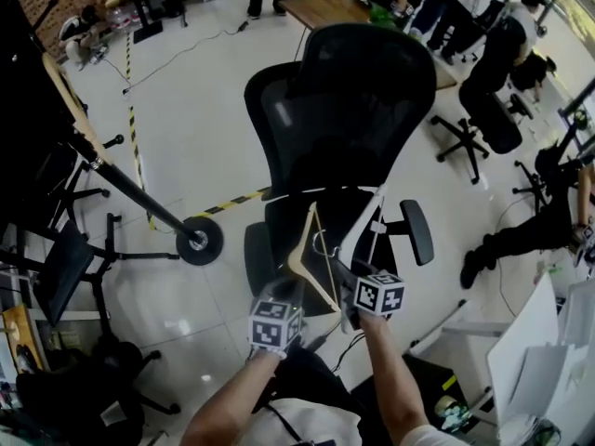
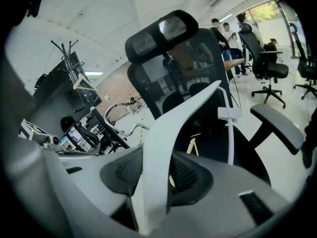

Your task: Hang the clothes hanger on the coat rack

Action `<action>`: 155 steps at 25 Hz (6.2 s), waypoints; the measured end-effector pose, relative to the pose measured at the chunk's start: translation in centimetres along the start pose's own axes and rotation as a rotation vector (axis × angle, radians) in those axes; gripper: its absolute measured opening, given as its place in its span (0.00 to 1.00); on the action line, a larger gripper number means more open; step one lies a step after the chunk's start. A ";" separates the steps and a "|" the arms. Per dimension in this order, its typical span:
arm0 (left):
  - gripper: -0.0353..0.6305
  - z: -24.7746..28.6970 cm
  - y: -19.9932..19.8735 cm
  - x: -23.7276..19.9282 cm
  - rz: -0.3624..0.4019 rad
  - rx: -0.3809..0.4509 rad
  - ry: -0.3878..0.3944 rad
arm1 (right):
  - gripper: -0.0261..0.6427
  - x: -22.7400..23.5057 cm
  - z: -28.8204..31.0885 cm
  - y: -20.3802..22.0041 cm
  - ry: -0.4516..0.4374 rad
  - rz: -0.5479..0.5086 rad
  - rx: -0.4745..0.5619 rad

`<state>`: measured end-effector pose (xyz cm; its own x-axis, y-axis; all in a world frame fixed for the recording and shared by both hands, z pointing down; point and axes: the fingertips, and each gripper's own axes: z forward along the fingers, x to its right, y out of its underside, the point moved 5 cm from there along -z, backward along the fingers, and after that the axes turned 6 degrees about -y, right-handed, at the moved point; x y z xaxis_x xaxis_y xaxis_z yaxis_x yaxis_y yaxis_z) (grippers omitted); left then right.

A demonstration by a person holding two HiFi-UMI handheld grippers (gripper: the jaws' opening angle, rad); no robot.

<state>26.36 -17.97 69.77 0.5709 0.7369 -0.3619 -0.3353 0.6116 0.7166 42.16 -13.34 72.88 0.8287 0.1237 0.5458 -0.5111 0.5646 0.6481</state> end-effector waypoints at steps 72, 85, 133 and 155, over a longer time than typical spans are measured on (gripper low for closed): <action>0.04 -50.0 -25.6 -8.3 0.219 0.715 -0.340 | 0.32 -58.0 -2.7 -30.6 -0.895 -0.021 0.201; 0.03 -47.4 -32.9 -11.0 0.229 0.716 -0.396 | 0.32 -58.7 4.8 -39.5 -0.911 0.051 0.215; 0.04 -47.1 -31.2 -17.4 0.099 0.651 -0.532 | 0.32 -61.6 20.5 -39.3 -0.869 0.268 0.078; 0.04 -47.7 -28.2 -18.5 0.047 0.635 -0.548 | 0.33 -60.3 23.7 -36.4 -0.763 0.297 0.072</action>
<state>-10.45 -35.09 27.86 0.9053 0.4129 -0.0995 0.0237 0.1847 0.9825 5.39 -60.63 28.96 0.2866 -0.3438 0.8942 -0.7198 0.5386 0.4378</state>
